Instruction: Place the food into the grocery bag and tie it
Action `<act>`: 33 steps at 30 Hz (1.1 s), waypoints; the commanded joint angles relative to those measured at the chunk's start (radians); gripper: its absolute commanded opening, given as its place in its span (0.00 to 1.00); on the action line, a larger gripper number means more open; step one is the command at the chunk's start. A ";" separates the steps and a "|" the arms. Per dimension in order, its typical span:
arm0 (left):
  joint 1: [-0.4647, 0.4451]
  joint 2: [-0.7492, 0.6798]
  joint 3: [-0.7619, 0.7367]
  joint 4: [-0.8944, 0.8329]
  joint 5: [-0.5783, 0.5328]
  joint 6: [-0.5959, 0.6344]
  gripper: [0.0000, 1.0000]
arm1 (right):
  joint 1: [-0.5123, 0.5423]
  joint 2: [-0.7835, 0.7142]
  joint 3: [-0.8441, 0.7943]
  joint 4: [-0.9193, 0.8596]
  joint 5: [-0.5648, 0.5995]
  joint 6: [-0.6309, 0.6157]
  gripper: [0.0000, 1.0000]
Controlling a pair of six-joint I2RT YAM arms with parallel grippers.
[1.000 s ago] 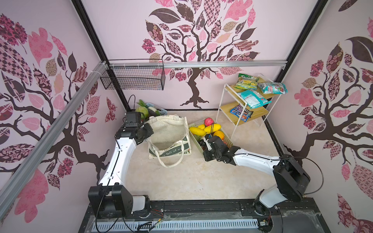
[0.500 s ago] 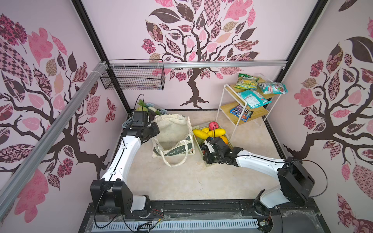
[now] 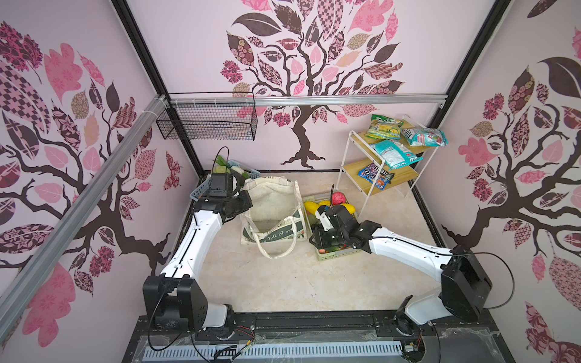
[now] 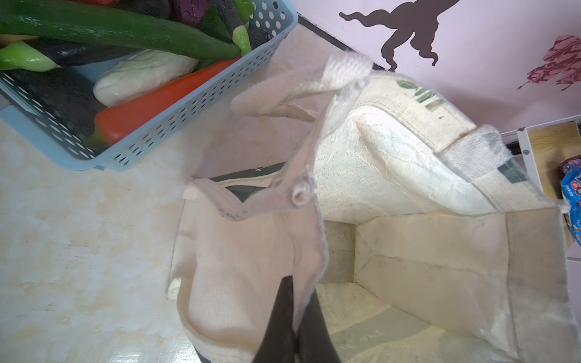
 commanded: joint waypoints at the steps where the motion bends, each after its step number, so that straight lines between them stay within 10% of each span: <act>1: -0.006 -0.010 -0.035 -0.011 0.003 0.014 0.00 | -0.033 -0.066 0.023 -0.080 0.091 -0.045 0.51; 12: -0.005 -0.020 -0.016 -0.041 -0.018 0.028 0.15 | -0.199 -0.052 0.042 -0.159 0.378 -0.140 0.72; 23: -0.006 -0.033 -0.010 -0.072 -0.057 0.044 0.48 | -0.236 0.042 0.064 -0.119 0.462 -0.185 0.85; 33: -0.007 -0.053 -0.004 -0.084 -0.092 0.051 0.51 | -0.236 0.120 0.071 -0.071 0.456 -0.202 0.86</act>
